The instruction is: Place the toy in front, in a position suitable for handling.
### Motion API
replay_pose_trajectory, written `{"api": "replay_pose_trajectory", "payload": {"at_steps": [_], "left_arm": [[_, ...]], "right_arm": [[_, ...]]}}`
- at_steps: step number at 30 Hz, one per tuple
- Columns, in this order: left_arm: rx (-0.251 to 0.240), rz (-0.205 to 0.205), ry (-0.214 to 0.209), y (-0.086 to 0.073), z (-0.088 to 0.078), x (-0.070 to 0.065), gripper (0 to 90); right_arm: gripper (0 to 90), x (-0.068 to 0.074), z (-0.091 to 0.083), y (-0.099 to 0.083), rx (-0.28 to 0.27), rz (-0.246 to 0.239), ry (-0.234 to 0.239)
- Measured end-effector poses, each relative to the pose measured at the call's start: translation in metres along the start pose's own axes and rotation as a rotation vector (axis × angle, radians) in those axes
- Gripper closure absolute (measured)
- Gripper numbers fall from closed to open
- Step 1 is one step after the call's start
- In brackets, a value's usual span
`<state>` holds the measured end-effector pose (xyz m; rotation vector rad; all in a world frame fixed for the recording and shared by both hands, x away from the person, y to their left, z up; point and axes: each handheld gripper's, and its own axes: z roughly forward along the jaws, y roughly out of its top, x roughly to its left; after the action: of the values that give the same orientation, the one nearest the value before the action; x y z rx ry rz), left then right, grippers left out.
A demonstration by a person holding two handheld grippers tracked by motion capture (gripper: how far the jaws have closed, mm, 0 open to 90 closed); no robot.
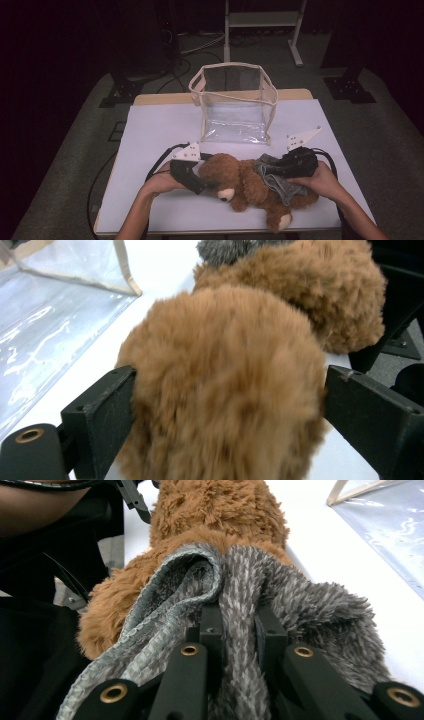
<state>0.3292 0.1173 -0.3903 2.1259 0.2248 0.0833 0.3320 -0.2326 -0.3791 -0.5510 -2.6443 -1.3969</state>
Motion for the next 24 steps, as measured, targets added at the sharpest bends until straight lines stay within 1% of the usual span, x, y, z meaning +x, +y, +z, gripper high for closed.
{"api": "replay_pose_trajectory", "payload": {"at_steps": [1,2,3,4,5,6,8,9,10,11,12,14,15,16,17,18,19,20,21,22,24], "left_arm": [[0.023,0.013,0.005,0.001,0.005,0.000,7.4],[0.042,0.024,0.020,0.000,0.011,0.000,7.3],[0.051,0.033,0.028,-0.001,0.015,0.000,8.2],[0.040,0.020,0.020,-0.002,0.016,0.001,13.2],[0.040,0.020,0.020,-0.002,0.016,0.001,19.1],[0.022,0.016,0.033,-0.003,0.013,0.001,28.9],[0.011,0.042,0.038,-0.004,0.010,-0.002,35.9],[0.007,0.046,0.045,-0.004,0.008,-0.004,37.3],[0.001,0.047,0.046,-0.005,0.007,-0.005,38.5],[0.001,0.047,0.046,-0.005,0.007,-0.005,39.2],[-0.017,0.053,0.059,-0.004,0.004,-0.007,40.1],[-0.029,0.055,0.067,-0.004,0.002,-0.009,41.4],[-0.027,0.064,0.081,-0.003,-0.001,-0.009,41.8],[-0.026,0.063,0.088,-0.003,-0.003,-0.009,41.9],[-0.030,0.061,0.093,-0.003,-0.007,-0.008,42.0],[-0.033,0.062,0.094,-0.004,-0.009,-0.007,42.1],[-0.027,0.054,0.086,-0.007,-0.011,-0.006,42.1],[-0.023,0.051,0.086,-0.009,-0.011,-0.005,42.0],[-0.025,0.040,0.085,-0.013,-0.011,-0.005,42.0],[-0.043,0.023,0.076,-0.015,-0.011,-0.005,41.9],[-0.051,0.021,0.074,-0.015,-0.011,-0.004,41.9]], "right_arm": [[77.8,0.000,0.000,-0.001,-0.004,0.003,0.001],[77.9,-0.001,0.000,-0.002,-0.013,0.008,0.001],[77.8,-0.001,-0.001,-0.003,-0.017,0.011,0.001],[77.8,-0.001,-0.001,-0.004,-0.017,0.020,-0.001],[77.8,-0.002,-0.002,-0.004,-0.015,0.022,-0.003],[77.8,-0.004,-0.004,-0.002,-0.016,0.025,-0.003],[77.7,-0.007,-0.009,0.004,-0.016,0.032,0.015],[77.7,-0.009,-0.013,0.010,-0.014,0.021,0.014],[77.7,-0.011,-0.017,0.020,-0.015,0.005,-0.006],[77.7,-0.011,-0.017,0.020,-0.015,0.005,-0.006],[77.7,-0.013,-0.023,0.040,-0.031,-0.020,-0.019],[77.7,-0.014,-0.023,0.057,-0.046,-0.039,-0.019],[77.7,-0.014,-0.020,0.062,-0.044,-0.047,-0.011],[77.6,-0.013,-0.011,0.069,-0.030,-0.059,0.005],[77.6,-0.012,-0.003,0.071,-0.011,-0.067,0.013],[77.6,-0.011,0.010,0.071,0.031,-0.071,0.036],[77.6,-0.011,0.018,0.070,0.058,-0.070,0.052],[77.5,-0.011,0.030,0.067,0.093,-0.066,0.073],[77.5,-0.011,0.035,0.067,0.095,-0.068,0.083],[77.5,-0.010,0.039,0.072,0.086,-0.070,0.093],[77.5,-0.006,0.047,0.089,0.076,-0.101,0.096]]}}
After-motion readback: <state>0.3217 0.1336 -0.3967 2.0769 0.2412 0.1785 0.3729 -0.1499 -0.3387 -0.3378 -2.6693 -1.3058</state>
